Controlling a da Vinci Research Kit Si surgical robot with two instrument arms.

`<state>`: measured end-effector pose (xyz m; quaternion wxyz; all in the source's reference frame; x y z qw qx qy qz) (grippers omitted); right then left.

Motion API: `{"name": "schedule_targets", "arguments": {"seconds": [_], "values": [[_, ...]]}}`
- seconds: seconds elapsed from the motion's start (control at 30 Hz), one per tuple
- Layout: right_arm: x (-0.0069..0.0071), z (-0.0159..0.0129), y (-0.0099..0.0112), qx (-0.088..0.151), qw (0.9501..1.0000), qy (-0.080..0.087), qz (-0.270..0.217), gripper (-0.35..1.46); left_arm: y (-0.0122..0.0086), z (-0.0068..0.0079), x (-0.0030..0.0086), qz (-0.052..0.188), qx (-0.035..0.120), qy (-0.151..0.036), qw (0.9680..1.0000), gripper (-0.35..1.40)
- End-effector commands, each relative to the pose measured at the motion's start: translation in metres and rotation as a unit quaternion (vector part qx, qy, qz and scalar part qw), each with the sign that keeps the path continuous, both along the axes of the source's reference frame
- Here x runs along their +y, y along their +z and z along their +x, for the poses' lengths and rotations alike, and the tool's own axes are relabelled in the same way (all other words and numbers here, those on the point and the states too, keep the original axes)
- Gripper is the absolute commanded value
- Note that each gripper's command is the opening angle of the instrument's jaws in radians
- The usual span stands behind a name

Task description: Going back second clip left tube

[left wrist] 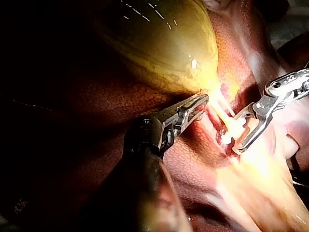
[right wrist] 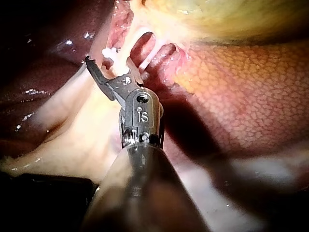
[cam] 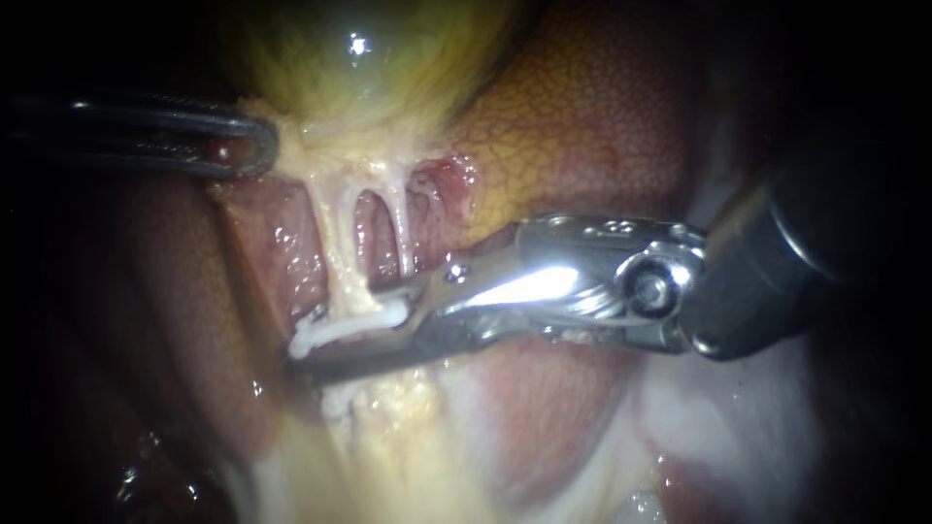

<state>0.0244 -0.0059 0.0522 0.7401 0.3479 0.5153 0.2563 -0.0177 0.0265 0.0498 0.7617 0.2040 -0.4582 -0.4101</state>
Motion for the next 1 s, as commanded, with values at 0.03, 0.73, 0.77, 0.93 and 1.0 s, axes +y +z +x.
{"name": "schedule_targets", "arguments": {"seconds": [0.03,0.73,0.77,0.93,1.0], "values": [[0.0000,-0.0002,0.0002,0.001,0.9998,0.001,-0.019,0.47,-0.0001,0.0000,0.0000,0.000,0.000,0.000,1.0000,-0.35],[-0.0006,-0.0082,-0.0031,0.023,0.9750,-0.021,-0.220,0.50,-0.0002,0.0003,-0.0001,0.000,0.000,0.001,1.0000,-0.35],[-0.0005,-0.0087,-0.0034,0.024,0.9732,-0.023,-0.228,0.50,-0.0002,0.0003,-0.0001,0.000,0.000,0.001,1.0000,-0.35],[0.0002,-0.0117,-0.0052,0.021,0.9695,-0.021,-0.243,0.50,-0.0002,0.0004,-0.0002,0.000,0.000,0.001,1.0000,-0.35],[0.0006,-0.0130,-0.0057,0.019,0.9681,-0.021,-0.249,0.50,-0.0003,0.0004,-0.0002,0.000,0.000,0.001,1.0000,-0.35]]}}
